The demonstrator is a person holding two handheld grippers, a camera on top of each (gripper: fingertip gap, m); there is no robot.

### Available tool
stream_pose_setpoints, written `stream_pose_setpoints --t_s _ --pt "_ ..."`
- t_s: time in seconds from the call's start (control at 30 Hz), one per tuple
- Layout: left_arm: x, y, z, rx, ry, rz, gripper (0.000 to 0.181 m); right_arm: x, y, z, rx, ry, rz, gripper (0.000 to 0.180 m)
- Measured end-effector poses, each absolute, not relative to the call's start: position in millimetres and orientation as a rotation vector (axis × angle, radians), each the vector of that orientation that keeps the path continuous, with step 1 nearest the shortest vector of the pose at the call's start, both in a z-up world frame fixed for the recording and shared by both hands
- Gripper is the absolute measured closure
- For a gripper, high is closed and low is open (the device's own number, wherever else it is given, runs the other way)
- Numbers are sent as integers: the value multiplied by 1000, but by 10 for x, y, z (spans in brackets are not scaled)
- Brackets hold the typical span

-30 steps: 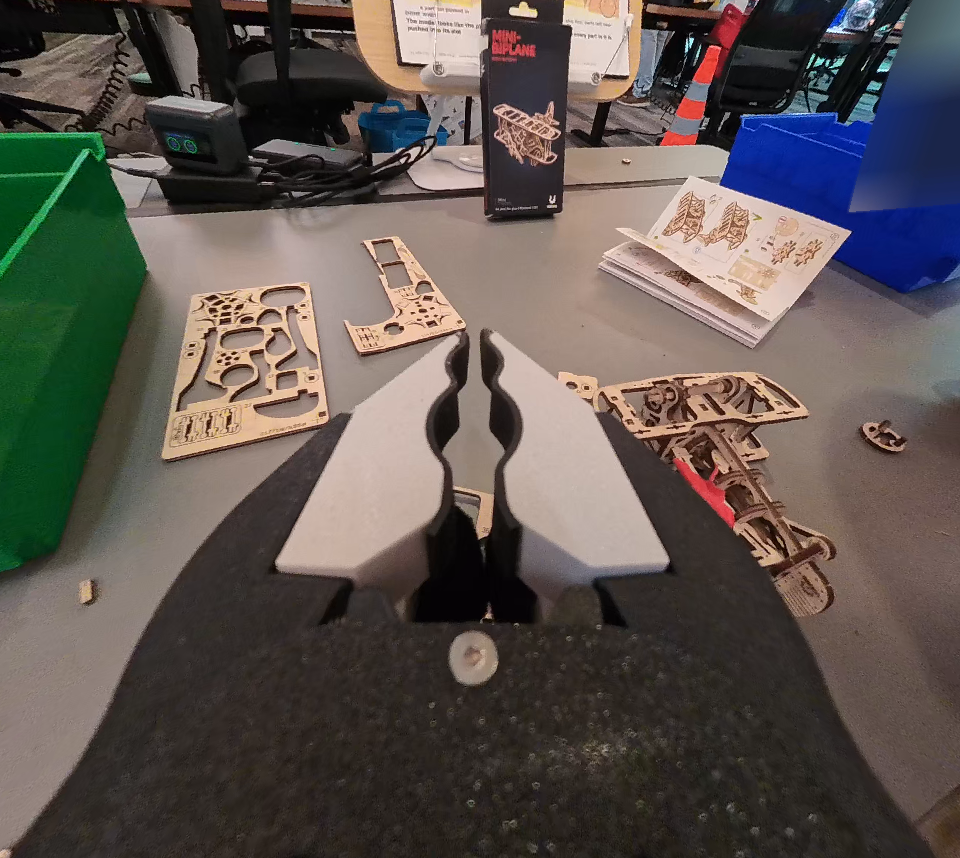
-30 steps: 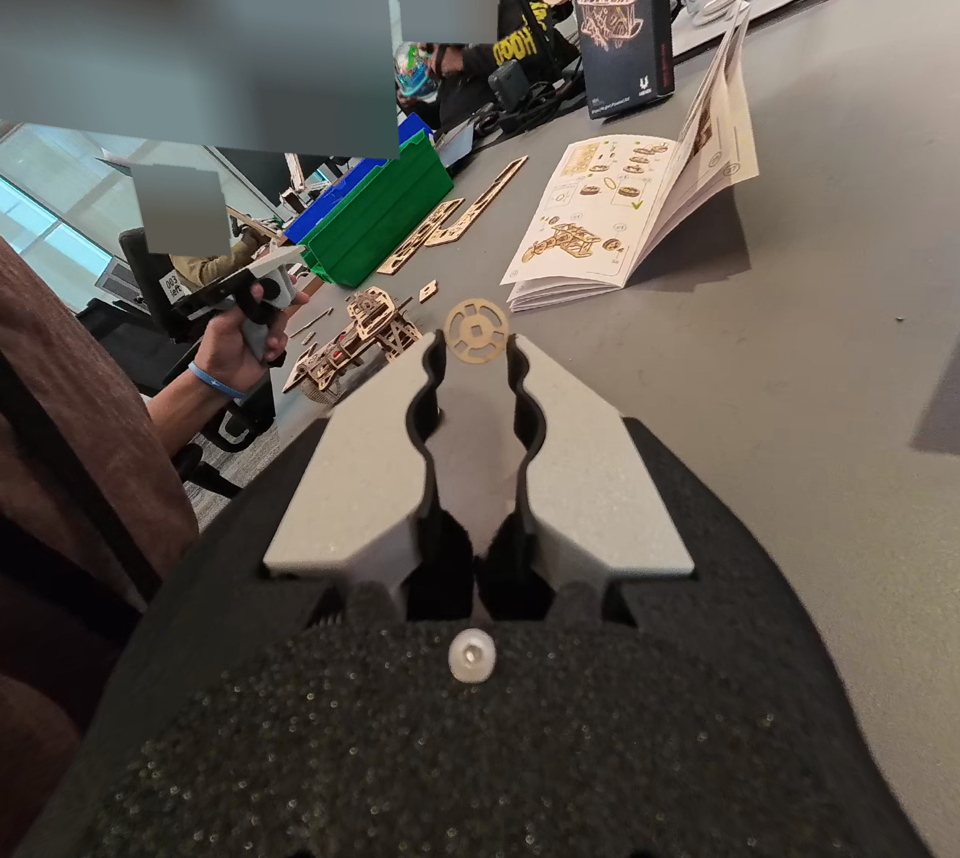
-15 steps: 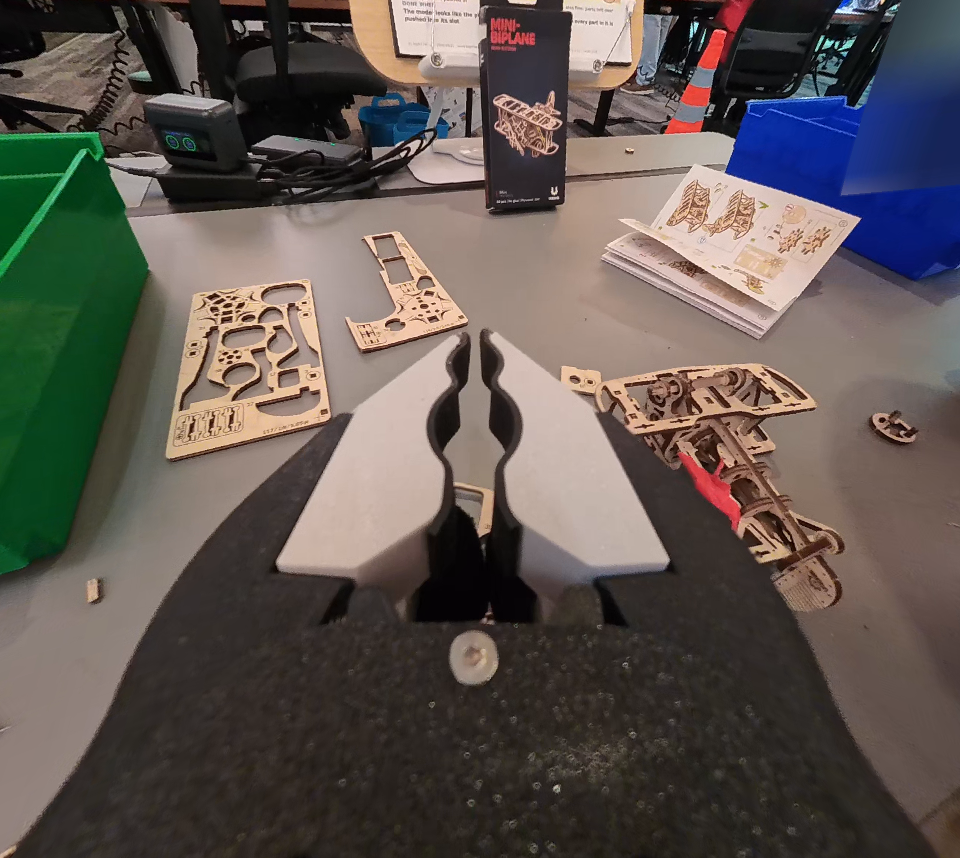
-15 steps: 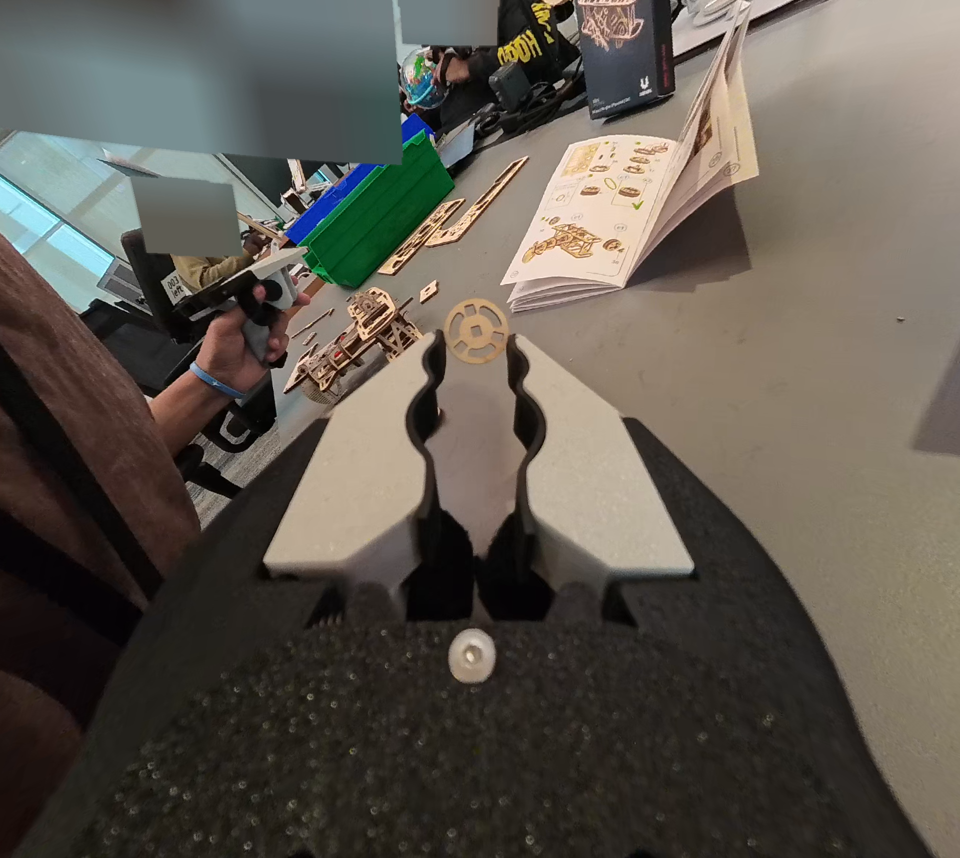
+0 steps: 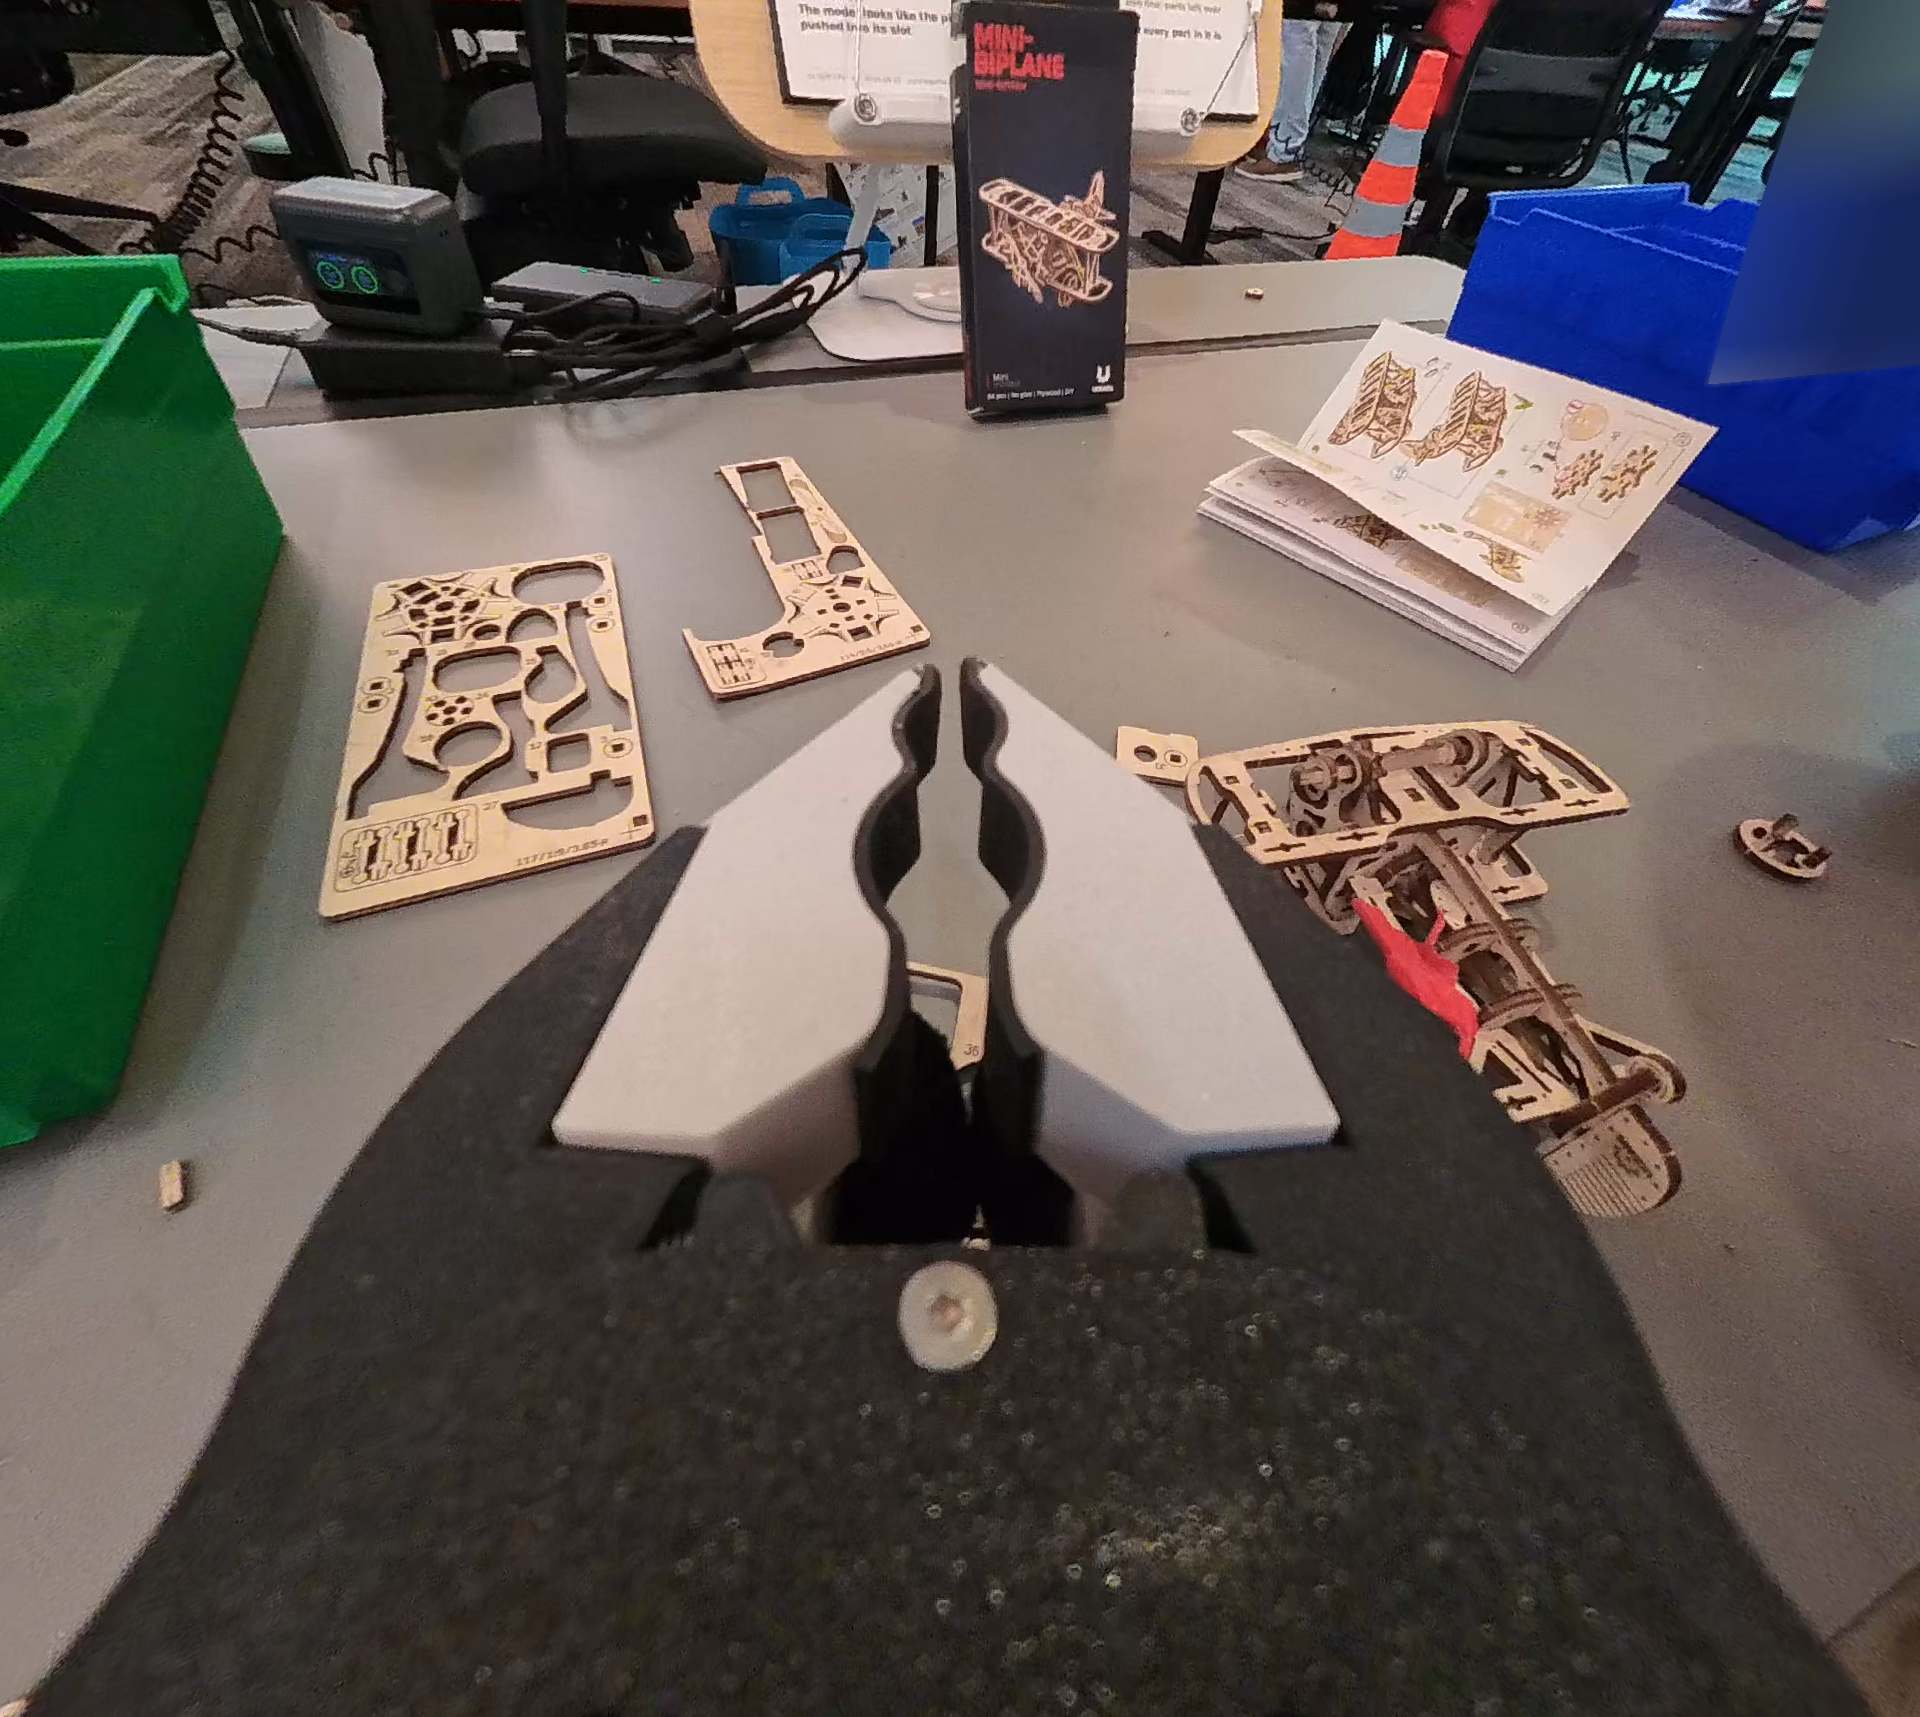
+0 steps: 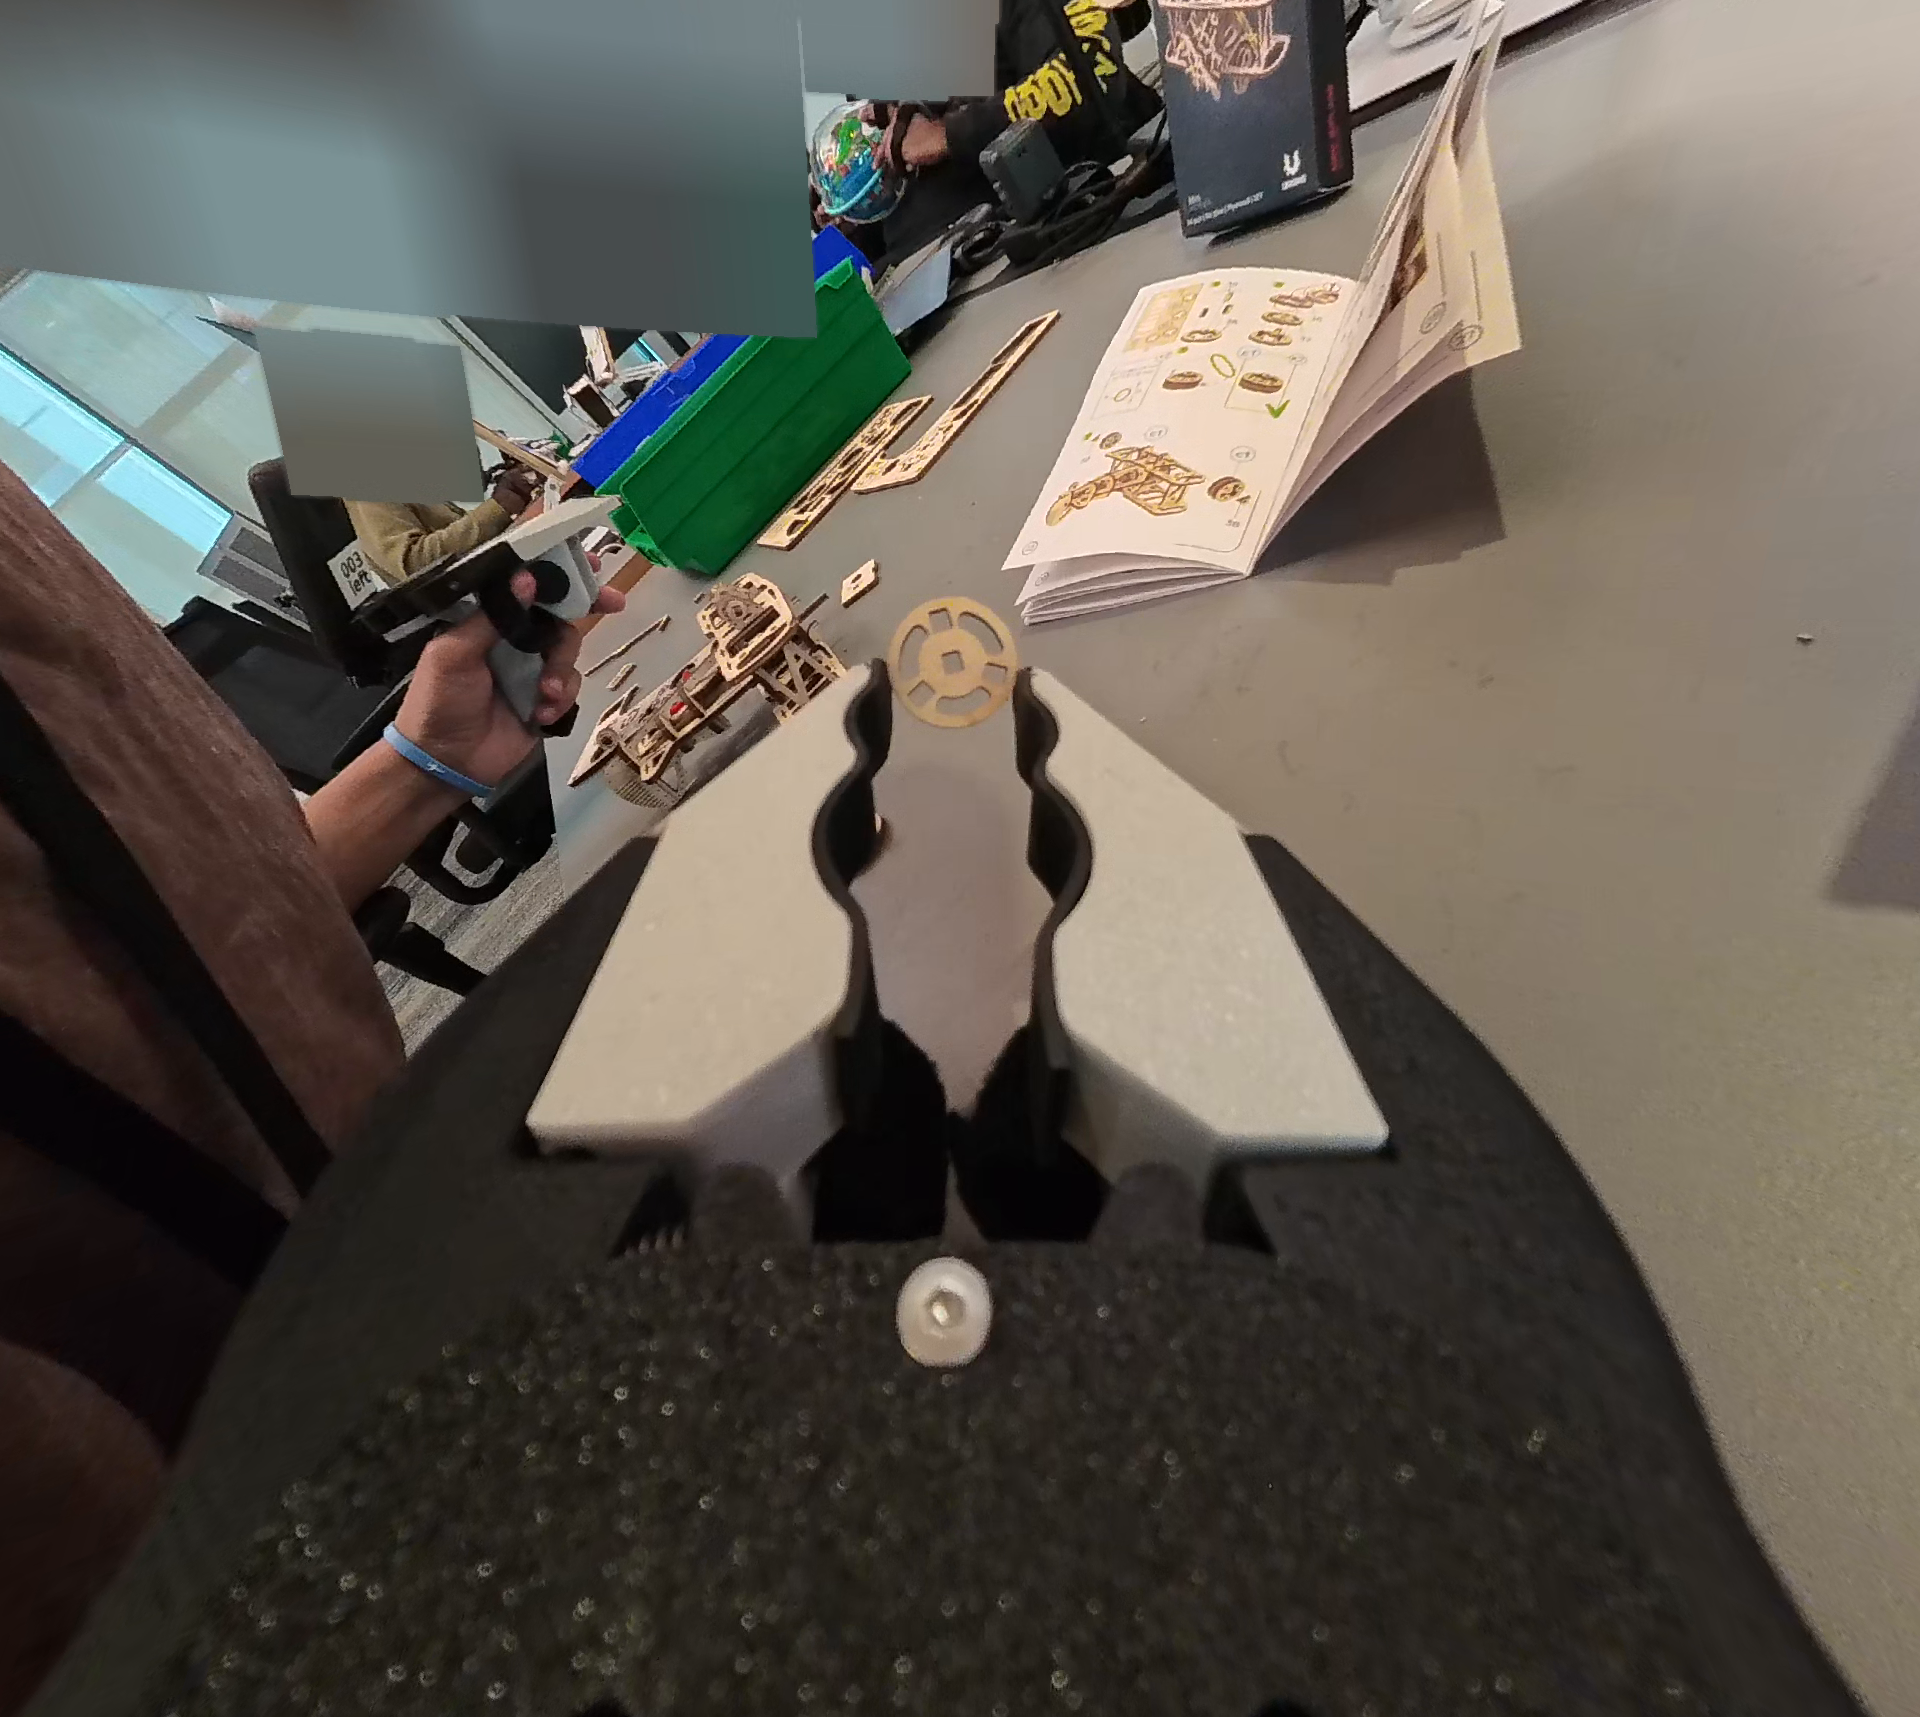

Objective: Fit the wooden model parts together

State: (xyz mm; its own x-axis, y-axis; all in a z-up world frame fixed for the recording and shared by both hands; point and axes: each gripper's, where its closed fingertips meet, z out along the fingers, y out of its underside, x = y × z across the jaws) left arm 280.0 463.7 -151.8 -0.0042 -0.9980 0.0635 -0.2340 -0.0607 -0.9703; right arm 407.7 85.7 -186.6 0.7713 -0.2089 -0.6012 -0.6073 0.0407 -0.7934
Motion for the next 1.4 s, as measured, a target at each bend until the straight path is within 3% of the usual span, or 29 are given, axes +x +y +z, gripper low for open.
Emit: stream_pose_setpoints --t_s 0.9,1.4 --pt "2812 4634 -1569 -1433 1382 -1115 179 4076 853 -1860 -1528 686 345 158" --pt "2725 4240 -1096 -1305 1358 -1368 179 4065 864 -1867 -1536 689 339 158"
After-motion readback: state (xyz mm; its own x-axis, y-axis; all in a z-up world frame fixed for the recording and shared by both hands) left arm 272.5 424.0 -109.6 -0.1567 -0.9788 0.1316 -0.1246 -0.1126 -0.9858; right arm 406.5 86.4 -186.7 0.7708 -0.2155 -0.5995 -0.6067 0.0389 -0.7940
